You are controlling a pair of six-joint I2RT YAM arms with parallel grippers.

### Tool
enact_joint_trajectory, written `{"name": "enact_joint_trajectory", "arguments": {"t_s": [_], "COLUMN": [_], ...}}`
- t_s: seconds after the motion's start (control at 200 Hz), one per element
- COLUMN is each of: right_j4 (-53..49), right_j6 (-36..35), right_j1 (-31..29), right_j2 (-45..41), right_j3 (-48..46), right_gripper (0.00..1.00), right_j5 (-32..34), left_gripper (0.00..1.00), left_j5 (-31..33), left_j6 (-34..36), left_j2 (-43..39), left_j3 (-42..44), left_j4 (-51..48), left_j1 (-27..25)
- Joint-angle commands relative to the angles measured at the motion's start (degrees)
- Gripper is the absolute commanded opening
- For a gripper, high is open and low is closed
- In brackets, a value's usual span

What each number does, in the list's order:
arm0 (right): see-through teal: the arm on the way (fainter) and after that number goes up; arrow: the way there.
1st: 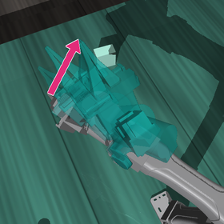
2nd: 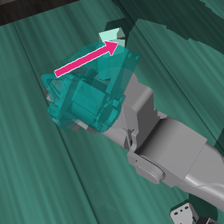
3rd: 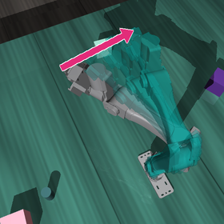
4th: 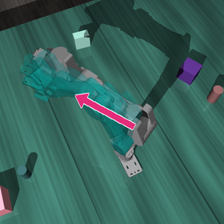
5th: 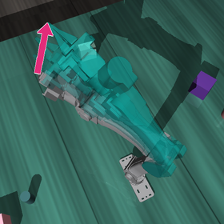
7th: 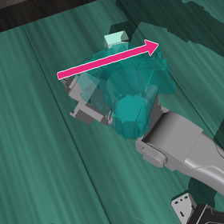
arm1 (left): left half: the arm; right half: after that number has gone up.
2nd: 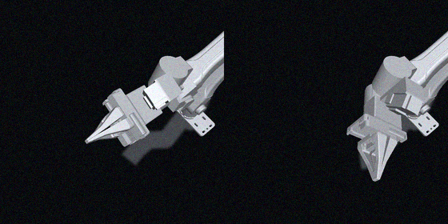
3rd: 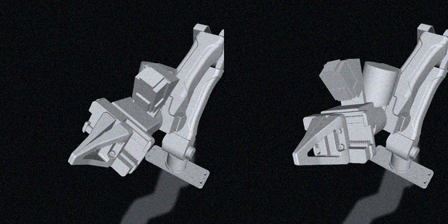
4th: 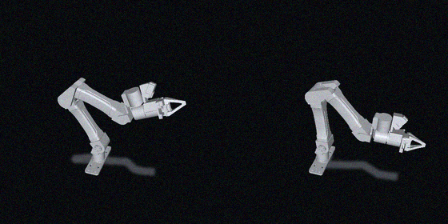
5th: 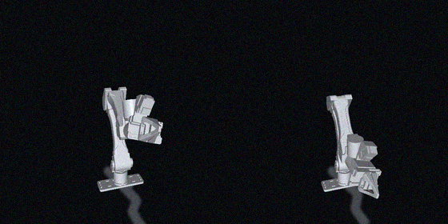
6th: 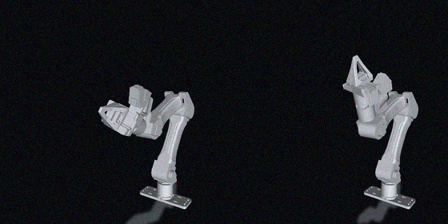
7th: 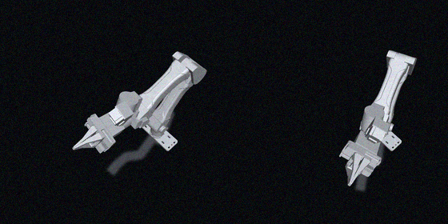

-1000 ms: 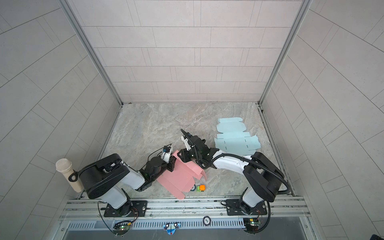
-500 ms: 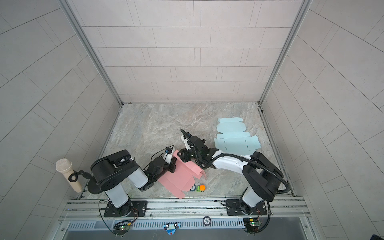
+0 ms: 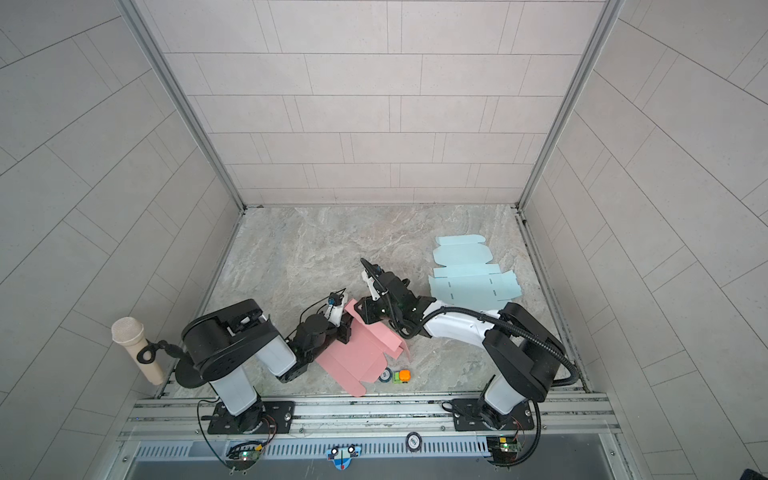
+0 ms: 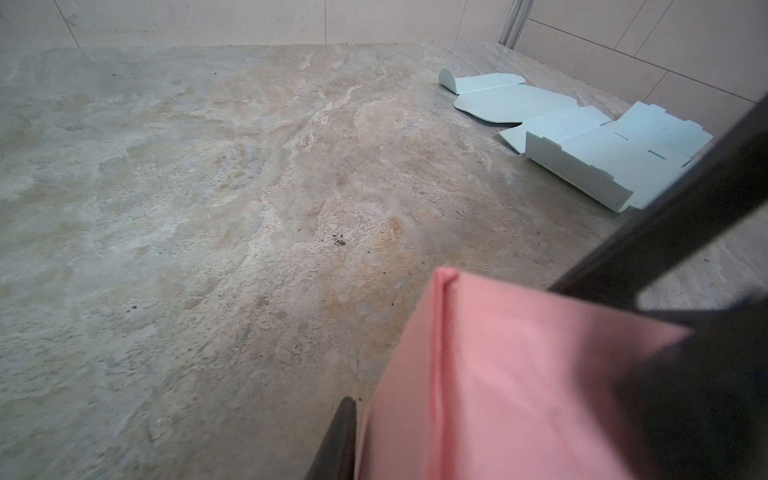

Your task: Fold the paper box

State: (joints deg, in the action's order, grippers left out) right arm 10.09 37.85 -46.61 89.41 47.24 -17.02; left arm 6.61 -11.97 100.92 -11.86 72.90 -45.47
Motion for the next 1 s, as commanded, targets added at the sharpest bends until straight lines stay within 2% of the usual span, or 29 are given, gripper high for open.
{"name": "enact_joint_trajectory", "arguments": {"t_s": [0.0,0.06,0.2,0.385,0.496,0.626,0.736,0.826,0.906,0.991], "right_j4": [-4.46,-4.38,-4.46,-4.99,-11.66,-24.69,-32.5,-36.3,-36.9,-37.97], "right_j6": [0.75,0.84,0.75,0.42,-2.88,-10.44,-14.49,-15.58,-16.69,-16.23], "right_j1": [-0.32,-0.32,-0.32,-0.41,-0.63,-2.22,-3.26,-4.36,-5.02,-6.35], "right_j2": [1.36,1.3,0.77,0.4,-3.37,-10.93,-14.37,-16.79,-18.48,-19.51], "right_j3": [-0.88,-0.88,-0.74,-0.1,2.74,9.21,13.93,15.75,15.69,15.84], "right_gripper": [0.29,0.29,0.29,0.29,0.33,0.4,0.4,0.34,0.28,0.18], "right_j5": [1.81,1.74,1.81,1.62,4.29,13.3,17.99,20.74,19.4,20.49], "left_gripper": [0.1,0.11,0.21,0.1,0.04,0.01,0.0,0.0,0.0,0.0], "left_j5": [0.25,0.17,-0.08,-0.37,1.54,5.48,7.6,9.33,9.66,12.6], "left_j6": [-0.34,-0.4,-0.64,-0.51,-1.85,-3.82,-6.1,-8.22,-10.28,-12.02], "left_j2": [0.36,0.12,-1.57,-3.3,-5.49,-12.34,-19.23,-24.6,-29.12,-33.36], "left_j3": [0.42,0.6,1.61,2.02,3.15,2.31,1.17,-0.03,-1.73,-3.47], "left_j4": [2.56,2.76,2.77,2.14,1.15,-11.22,-22.06,-30.87,-39.19,-47.22], "left_j1": [0.0,0.02,-0.05,0.0,-0.05,0.01,0.05,0.51,1.38,2.17]}}
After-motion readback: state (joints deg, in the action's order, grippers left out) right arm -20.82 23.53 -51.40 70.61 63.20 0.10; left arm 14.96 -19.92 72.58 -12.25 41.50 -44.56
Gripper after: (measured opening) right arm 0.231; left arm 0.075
